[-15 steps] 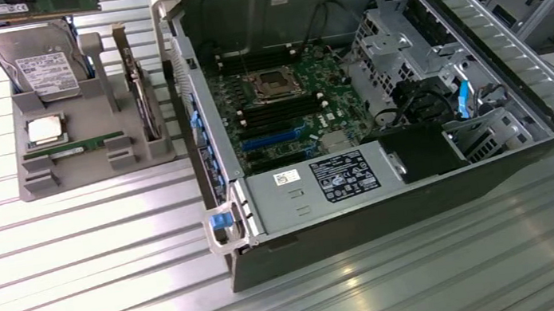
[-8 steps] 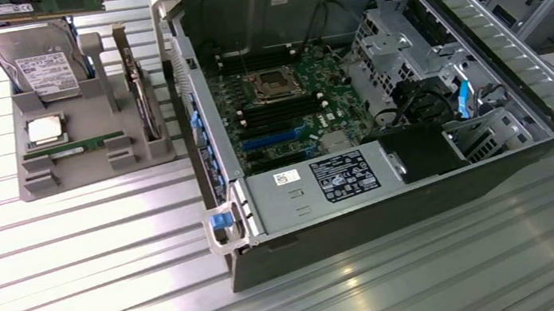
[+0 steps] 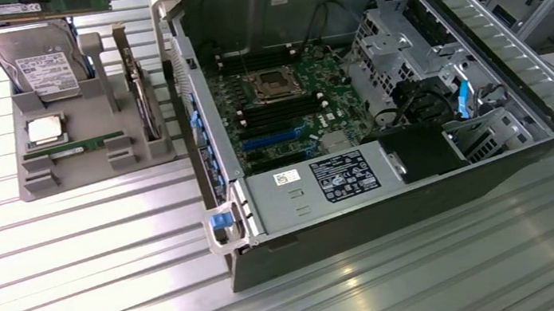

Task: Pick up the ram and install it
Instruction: 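Pick up the ram and move it above insertion slot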

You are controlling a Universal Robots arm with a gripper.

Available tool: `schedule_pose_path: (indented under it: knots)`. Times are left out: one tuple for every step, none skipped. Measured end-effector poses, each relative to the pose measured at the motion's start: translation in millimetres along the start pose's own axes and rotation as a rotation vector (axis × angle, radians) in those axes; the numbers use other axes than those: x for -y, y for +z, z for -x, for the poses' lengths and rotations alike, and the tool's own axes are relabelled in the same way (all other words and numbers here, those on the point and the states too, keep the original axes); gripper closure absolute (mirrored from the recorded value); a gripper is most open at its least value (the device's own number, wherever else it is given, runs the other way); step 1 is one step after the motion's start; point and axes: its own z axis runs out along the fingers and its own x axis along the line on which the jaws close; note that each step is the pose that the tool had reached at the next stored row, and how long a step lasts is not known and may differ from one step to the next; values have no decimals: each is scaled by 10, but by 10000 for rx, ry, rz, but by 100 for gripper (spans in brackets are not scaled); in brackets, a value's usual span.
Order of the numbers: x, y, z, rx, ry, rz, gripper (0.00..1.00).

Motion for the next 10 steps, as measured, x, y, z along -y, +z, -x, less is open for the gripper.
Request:
schedule_pose_path:
  knots:
    - [5,0,0,0,0,5,88]
    - [11,0,-1,0,1,11,88]
    - [21,-1,-1,1,3,21,88]
    - [30,-2,-1,0,4,30,88]
    - [36,-2,-1,1,5,35,88]
    - [45,-2,-1,1,6,43,88]
    - [53,-3,-2,1,6,51,88]
    - [58,-4,-2,0,7,57,88]
    - [65,-4,-2,1,8,63,88]
    - [71,-4,-2,0,9,69,88]
